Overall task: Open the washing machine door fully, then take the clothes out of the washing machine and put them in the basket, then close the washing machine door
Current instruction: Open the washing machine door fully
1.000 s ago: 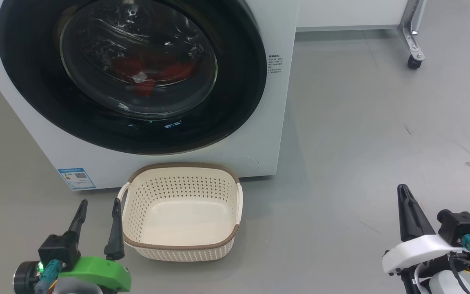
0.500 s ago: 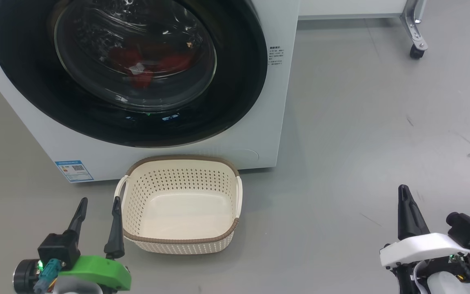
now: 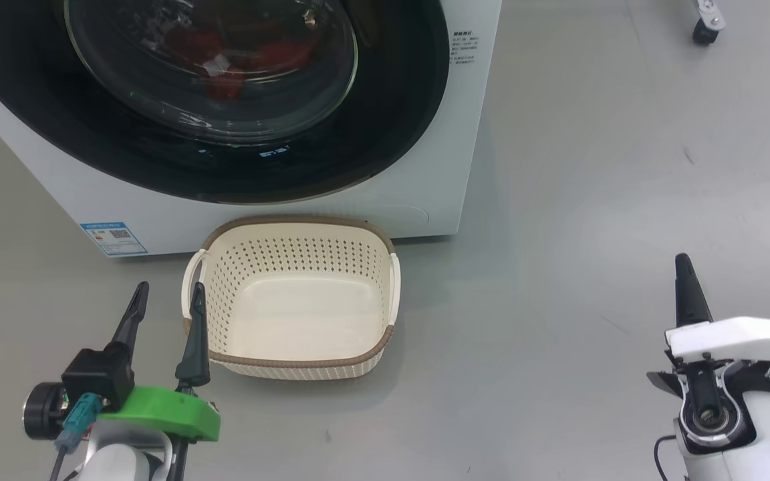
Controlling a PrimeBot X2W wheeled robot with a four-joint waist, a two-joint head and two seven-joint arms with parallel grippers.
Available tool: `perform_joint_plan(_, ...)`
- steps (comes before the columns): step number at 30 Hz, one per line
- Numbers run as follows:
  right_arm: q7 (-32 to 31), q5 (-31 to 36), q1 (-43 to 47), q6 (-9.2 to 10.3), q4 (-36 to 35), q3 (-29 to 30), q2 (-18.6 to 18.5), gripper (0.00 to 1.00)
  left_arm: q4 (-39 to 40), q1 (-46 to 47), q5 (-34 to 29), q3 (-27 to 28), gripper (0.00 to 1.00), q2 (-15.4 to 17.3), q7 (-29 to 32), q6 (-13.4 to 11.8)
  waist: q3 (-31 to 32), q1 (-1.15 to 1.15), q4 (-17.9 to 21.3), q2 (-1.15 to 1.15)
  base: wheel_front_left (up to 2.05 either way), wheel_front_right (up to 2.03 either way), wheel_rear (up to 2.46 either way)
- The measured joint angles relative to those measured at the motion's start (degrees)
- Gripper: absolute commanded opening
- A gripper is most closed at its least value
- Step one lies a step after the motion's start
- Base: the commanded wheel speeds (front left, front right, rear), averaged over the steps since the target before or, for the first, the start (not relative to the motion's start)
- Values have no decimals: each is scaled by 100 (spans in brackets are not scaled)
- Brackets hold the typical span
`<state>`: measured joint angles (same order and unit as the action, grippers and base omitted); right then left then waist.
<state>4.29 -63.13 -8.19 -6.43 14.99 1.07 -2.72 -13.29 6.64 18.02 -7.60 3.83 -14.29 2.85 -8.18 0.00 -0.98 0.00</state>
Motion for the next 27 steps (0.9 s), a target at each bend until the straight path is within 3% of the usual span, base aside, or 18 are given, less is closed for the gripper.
perform_joint_plan(7,-619,-947,-651,-5,-57,131,-3,0,73,260,-23,-25,100,-59,-9,47,-384,0,-88,0,0,0,0)
perform_joint_plan(18,-1503,-1731,-1717,14,-40,225,-57,0,119,622,-158,-155,100,-98,-10,104,-880,0,-296,0,0,0,0)
perform_joint_plan(27,-2098,-1915,-2708,275,36,207,-359,0,147,895,-158,-221,100,-129,-15,155,-1244,0,-570,0,0,0,0)
